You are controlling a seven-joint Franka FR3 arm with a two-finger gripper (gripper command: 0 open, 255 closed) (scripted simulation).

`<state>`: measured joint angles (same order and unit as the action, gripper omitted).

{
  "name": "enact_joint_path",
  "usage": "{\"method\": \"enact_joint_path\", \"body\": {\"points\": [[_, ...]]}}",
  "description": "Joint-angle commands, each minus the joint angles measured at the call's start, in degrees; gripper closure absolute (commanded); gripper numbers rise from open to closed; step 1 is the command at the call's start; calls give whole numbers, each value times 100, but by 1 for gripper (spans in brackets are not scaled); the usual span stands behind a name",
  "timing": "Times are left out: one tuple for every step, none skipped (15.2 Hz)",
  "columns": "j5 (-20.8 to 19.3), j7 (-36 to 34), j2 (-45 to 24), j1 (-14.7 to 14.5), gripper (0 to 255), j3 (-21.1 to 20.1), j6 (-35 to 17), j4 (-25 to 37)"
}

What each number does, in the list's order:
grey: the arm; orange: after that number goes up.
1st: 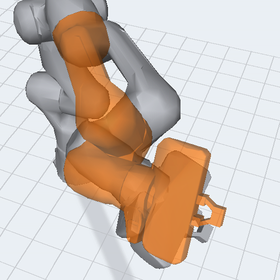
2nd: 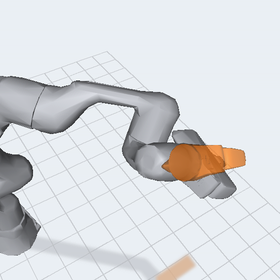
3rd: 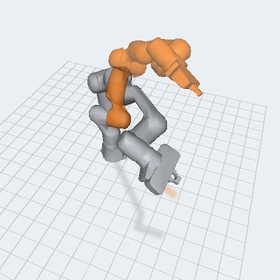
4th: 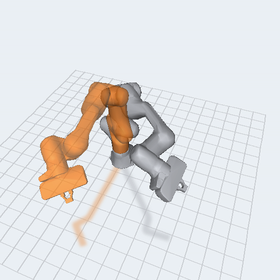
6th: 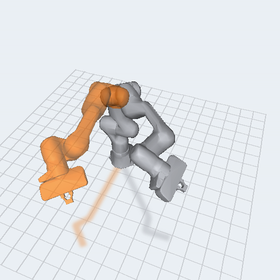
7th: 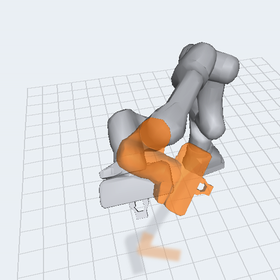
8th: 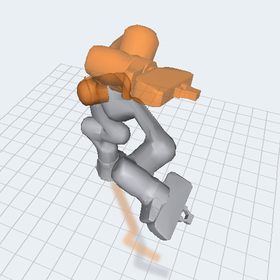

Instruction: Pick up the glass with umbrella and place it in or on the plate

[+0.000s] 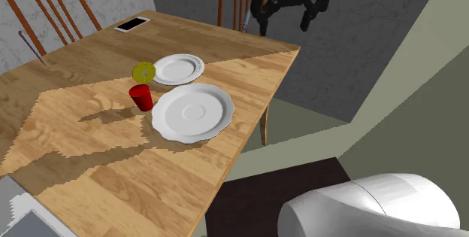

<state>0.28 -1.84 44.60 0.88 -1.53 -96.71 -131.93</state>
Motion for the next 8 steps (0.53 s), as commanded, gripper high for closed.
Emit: {"method": "enact_joint_path", "body": {"points": [[0, 0, 0, 0, 0, 0, 0, 0], [57, -104, -81, -41, 0, -111, -62, -9], [113, -206, -168, -82, 0, -221, -124, -13], [167, -309, -261, -121, 0, -331, -187, -11], [219, -411, -359, -160, 0, -442, -250, -3], [268, -513, -463, -198, 0, -551, -314, 10], [315, -615, -572, -234, 0, -661, -378, 30], [359, -716, -686, -269, 0, -770, -441, 55]]}}
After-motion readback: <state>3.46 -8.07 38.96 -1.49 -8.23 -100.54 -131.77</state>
